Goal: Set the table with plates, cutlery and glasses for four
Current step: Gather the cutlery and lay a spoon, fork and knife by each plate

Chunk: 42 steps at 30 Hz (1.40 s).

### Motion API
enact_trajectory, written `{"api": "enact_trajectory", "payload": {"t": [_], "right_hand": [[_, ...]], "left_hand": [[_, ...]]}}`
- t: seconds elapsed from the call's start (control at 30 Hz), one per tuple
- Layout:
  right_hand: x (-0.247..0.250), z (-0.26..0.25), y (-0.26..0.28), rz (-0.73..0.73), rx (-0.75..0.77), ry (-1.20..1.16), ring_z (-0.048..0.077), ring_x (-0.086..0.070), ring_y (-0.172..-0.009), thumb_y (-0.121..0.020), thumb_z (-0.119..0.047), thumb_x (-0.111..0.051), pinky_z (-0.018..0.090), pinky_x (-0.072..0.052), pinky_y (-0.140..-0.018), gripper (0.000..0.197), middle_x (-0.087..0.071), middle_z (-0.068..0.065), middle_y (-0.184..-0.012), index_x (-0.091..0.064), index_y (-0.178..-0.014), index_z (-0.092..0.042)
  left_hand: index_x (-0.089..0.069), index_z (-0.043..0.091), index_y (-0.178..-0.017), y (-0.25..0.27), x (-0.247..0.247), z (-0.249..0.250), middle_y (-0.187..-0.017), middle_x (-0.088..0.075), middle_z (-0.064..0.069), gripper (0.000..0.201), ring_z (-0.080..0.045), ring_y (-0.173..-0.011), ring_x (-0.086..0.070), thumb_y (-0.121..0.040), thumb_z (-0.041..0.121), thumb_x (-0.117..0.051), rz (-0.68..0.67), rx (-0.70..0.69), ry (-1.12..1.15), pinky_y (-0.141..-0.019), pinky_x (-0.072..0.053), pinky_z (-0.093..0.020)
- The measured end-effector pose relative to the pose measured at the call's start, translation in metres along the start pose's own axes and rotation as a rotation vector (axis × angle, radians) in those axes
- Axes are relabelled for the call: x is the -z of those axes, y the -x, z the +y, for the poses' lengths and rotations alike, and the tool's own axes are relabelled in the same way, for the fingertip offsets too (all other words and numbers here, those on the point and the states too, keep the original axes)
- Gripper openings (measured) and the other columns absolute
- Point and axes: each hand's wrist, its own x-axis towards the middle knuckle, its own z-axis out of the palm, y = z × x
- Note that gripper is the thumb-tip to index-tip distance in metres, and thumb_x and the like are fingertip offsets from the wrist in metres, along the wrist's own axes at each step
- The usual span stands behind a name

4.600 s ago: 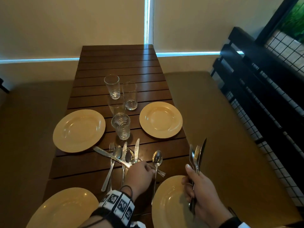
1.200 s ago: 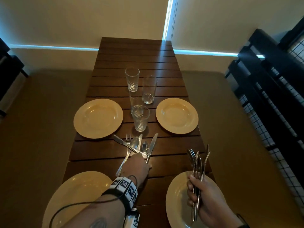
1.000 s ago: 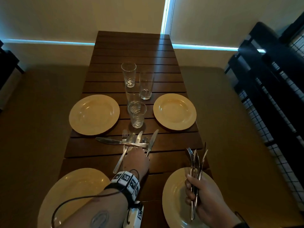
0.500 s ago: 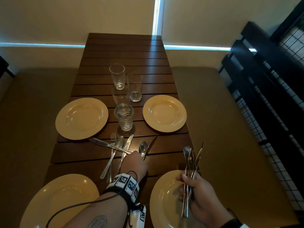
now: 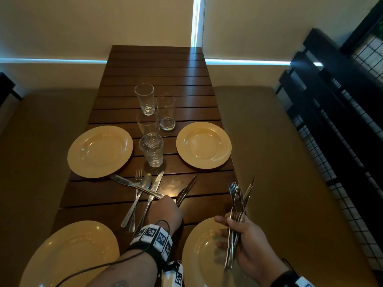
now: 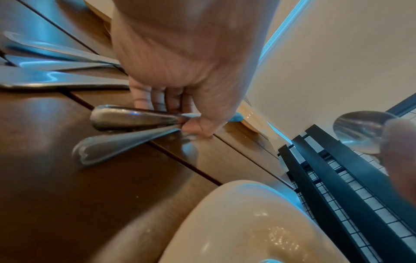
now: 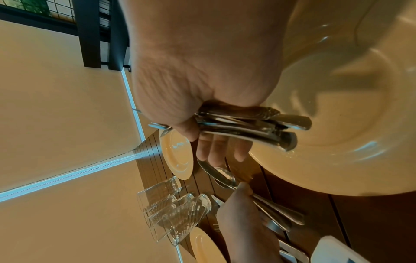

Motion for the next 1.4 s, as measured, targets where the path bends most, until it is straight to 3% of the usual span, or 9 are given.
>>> {"api": "enact_trajectory", "payload": {"t": [0.17, 0.33, 0.5, 0.6, 0.73, 0.8, 0.97, 1.17, 1.4], "right_hand": [[-0.003, -0.003, -0.001, 0.023, 0.035, 0.022, 0.038, -0.071, -0.088, -0.099, -0.03, -0.052, 0.054, -0.055, -0.077, 0.027, -0.075, 0.018, -0.106, -0.055, -0.114, -0.007], [-0.012, -0.006, 0.001, -0.014, 0.052, 0.052, 0.038, -0.072, -0.097, -0.096, -0.034, -0.056, 0.057, -0.055, -0.083, 0.032, -0.076, 0.016, -0.106, -0.056, -0.115, -0.008], [-0.031, -0.001, 0.006, -0.097, 0.038, 0.032, 0.034, -0.073, -0.085, -0.095, -0.036, -0.057, 0.047, -0.057, -0.068, 0.035, -0.075, 0.018, -0.101, -0.061, -0.112, -0.007], [-0.045, 0.002, 0.009, -0.139, 0.038, 0.024, 0.032, -0.071, -0.082, -0.097, -0.034, -0.053, 0.043, -0.058, -0.068, 0.035, -0.073, 0.02, -0.099, -0.066, -0.118, -0.009], [-0.063, 0.005, 0.014, -0.12, 0.038, 0.036, 0.045, -0.069, -0.099, -0.098, -0.03, -0.053, 0.06, -0.055, -0.087, 0.032, -0.071, 0.027, -0.109, -0.064, -0.119, -0.009], [-0.068, 0.005, 0.016, -0.108, 0.048, 0.044, 0.04, -0.071, -0.087, -0.098, -0.027, -0.054, 0.055, -0.059, -0.076, 0.029, -0.073, 0.026, -0.104, -0.064, -0.118, -0.008], [-0.078, 0.012, 0.016, -0.101, 0.065, -0.002, 0.029, -0.071, -0.065, -0.096, -0.027, -0.057, 0.037, -0.056, -0.053, 0.033, -0.074, 0.02, -0.085, -0.066, -0.116, -0.002], [-0.091, 0.023, 0.012, -0.11, 0.07, -0.063, 0.04, -0.071, -0.085, -0.087, -0.042, -0.064, 0.043, -0.058, -0.065, 0.053, -0.069, 0.03, -0.104, -0.066, -0.115, 0.003], [-0.085, 0.02, 0.004, 0.019, 0.078, 0.169, 0.017, -0.044, -0.044, -0.09, -0.031, -0.065, 0.03, -0.043, -0.043, 0.035, -0.07, 0.013, -0.07, -0.061, -0.113, -0.006]], "left_hand": [[-0.064, 0.022, -0.081, 0.02, 0.009, 0.003, -0.079, -0.066, 0.004, 0.01, -0.011, -0.072, -0.061, -0.09, 0.017, -0.064, -0.028, -0.101, 0.068, -0.066, -0.054, -0.027], [-0.07, 0.028, -0.086, 0.045, 0.034, 0.006, -0.084, -0.074, 0.005, 0.012, -0.011, -0.081, -0.07, -0.086, 0.021, -0.08, -0.073, -0.168, 0.507, -0.073, -0.057, -0.031], [-0.072, 0.014, -0.102, 0.07, 0.063, 0.027, -0.094, -0.079, -0.007, 0.015, -0.024, -0.087, -0.078, -0.088, 0.01, -0.078, -0.333, -0.215, 0.9, -0.083, -0.064, -0.046], [-0.072, 0.019, -0.103, 0.077, 0.063, 0.033, -0.094, -0.078, -0.003, 0.016, -0.014, -0.086, -0.077, -0.089, 0.016, -0.079, -0.286, -0.327, 0.784, -0.081, -0.065, -0.038], [-0.071, 0.025, -0.102, 0.086, 0.063, 0.029, -0.09, -0.074, 0.006, 0.014, 0.002, -0.08, -0.071, -0.092, 0.015, -0.073, -0.117, -0.418, 0.681, -0.065, -0.056, -0.013], [-0.073, 0.027, -0.108, 0.089, 0.063, 0.025, -0.095, -0.072, 0.009, 0.02, 0.003, -0.082, -0.068, -0.091, 0.016, -0.074, -0.017, -0.47, 0.641, -0.066, -0.052, -0.008], [-0.07, 0.031, -0.103, 0.096, 0.067, 0.012, -0.09, -0.069, 0.013, 0.019, 0.008, -0.086, -0.064, -0.088, 0.022, -0.078, 0.061, -0.547, 0.568, -0.069, -0.053, -0.008], [-0.074, 0.025, -0.1, 0.103, 0.071, 0.002, -0.097, -0.061, 0.016, 0.01, 0.002, -0.083, -0.058, -0.09, 0.026, -0.072, 0.163, -0.608, 0.48, -0.073, -0.048, -0.004], [-0.074, 0.03, -0.09, 0.081, 0.087, -0.036, -0.09, -0.068, 0.014, 0.007, 0.003, -0.08, -0.061, -0.093, 0.035, -0.07, 0.15, -0.422, 0.594, -0.067, -0.046, -0.01]]}}
